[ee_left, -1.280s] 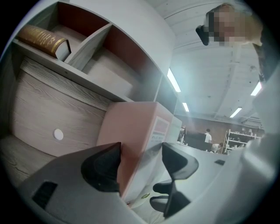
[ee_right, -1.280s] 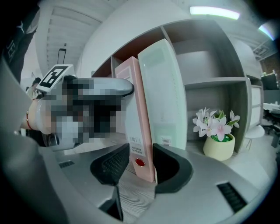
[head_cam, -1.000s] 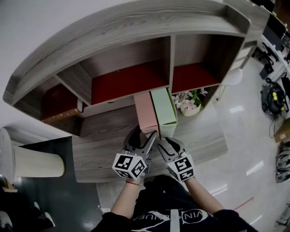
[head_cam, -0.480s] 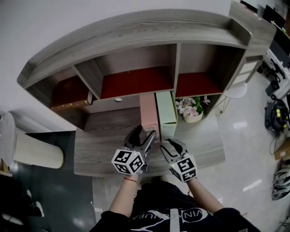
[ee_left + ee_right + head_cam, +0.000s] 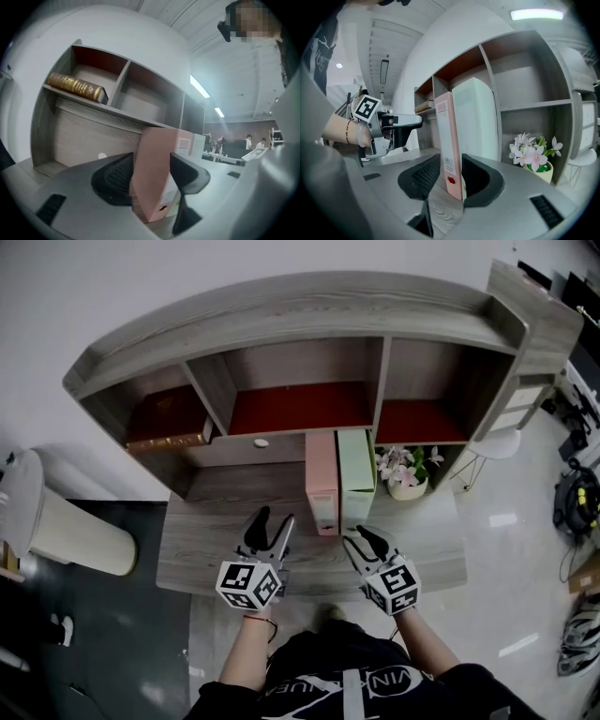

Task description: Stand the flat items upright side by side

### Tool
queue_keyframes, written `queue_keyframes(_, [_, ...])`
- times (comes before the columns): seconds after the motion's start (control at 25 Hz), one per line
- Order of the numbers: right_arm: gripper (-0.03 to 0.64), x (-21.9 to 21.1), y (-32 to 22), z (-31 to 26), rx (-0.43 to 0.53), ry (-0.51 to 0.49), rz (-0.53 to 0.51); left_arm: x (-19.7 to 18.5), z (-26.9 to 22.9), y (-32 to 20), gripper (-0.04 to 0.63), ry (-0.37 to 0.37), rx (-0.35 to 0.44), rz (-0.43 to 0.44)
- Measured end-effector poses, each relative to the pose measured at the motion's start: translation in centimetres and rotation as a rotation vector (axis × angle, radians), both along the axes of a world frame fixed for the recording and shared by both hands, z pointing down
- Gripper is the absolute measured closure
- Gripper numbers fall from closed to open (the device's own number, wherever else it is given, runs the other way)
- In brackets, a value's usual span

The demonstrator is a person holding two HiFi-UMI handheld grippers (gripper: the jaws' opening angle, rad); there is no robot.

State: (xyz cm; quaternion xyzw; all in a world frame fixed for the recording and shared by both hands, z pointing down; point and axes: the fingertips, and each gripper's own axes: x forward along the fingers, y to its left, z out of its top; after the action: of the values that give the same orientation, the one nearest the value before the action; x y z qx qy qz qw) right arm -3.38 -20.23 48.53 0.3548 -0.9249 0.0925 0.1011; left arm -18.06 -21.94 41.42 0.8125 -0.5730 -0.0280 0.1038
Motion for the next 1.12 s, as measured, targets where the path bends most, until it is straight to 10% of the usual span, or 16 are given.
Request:
queue_keyframes(0.48, [0.607,0.0,1.9,-3.3,0.049,-0.046,0.094,-3.8,0.1,3.6,0.466,0.006,-0.006,-0.029])
queue_keyframes(0.68, [0.607,0.0,3.1,-3.8,0.049,-0.059,0.108,-4.8,-0.8,5.0,0.536,-0.104,0.023,-0.053])
queue_keyframes(1.12, [0.607,1.0,6.2,-5.3,0.085,-0.078,0.139,-6.8,-1.0,8.8,0.591,-0.077,0.035,-0.076])
